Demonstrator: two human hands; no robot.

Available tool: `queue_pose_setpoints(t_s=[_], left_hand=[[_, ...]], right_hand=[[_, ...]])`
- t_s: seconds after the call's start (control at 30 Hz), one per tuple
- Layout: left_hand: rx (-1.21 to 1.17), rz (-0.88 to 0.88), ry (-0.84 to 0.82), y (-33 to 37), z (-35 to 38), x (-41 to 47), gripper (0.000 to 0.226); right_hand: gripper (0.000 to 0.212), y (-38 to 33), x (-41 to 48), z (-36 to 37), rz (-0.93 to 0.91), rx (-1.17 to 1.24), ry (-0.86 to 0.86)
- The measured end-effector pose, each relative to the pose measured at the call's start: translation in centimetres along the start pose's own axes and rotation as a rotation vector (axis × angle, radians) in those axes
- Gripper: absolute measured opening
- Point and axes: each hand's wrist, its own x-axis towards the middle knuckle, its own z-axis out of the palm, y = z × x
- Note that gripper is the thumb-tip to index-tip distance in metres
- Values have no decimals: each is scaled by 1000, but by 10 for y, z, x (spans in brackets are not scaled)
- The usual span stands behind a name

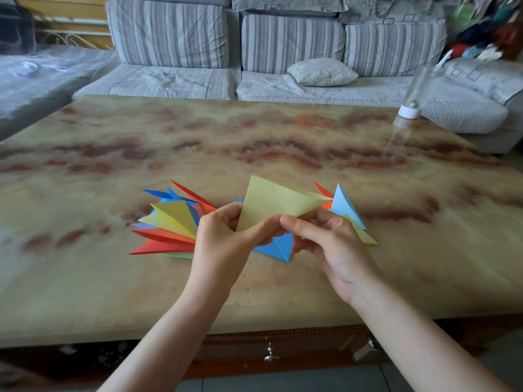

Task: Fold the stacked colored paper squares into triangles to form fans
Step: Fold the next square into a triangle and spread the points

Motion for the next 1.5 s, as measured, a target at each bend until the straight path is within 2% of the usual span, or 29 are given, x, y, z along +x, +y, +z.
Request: queue_pose_setpoints(t_s=[0.13,0.27,0.47,0.8,0.97,1.1,1.37,1.5], left_hand=[[-31,1,-17,0,2,0,10],[-73,-13,-43,2,2,0,15],[-107,-36,-52,3,3,1,16],[-122,-70,-63,4,2,1,16],[-98,-58,-24,3,1,2,14],[-85,-70,-23,3,-3,1,12],[-61,-51,-23,4,-1,2,12],[-60,-50,3,3,-6,4,8]], right_hand=[[12,-2,0,2,16,93,-19],[7,-5,0,2,54,209,-34],[4,-6,2,2,59,223,-13],[13,-12,5,-3,41,200,23],[3,-12,8,-7,42,220,65],[12,-13,10,-11,9,182,78],[7,-13,12,-12,36,200,106],[8,-16,17,-19,46,267,203]])
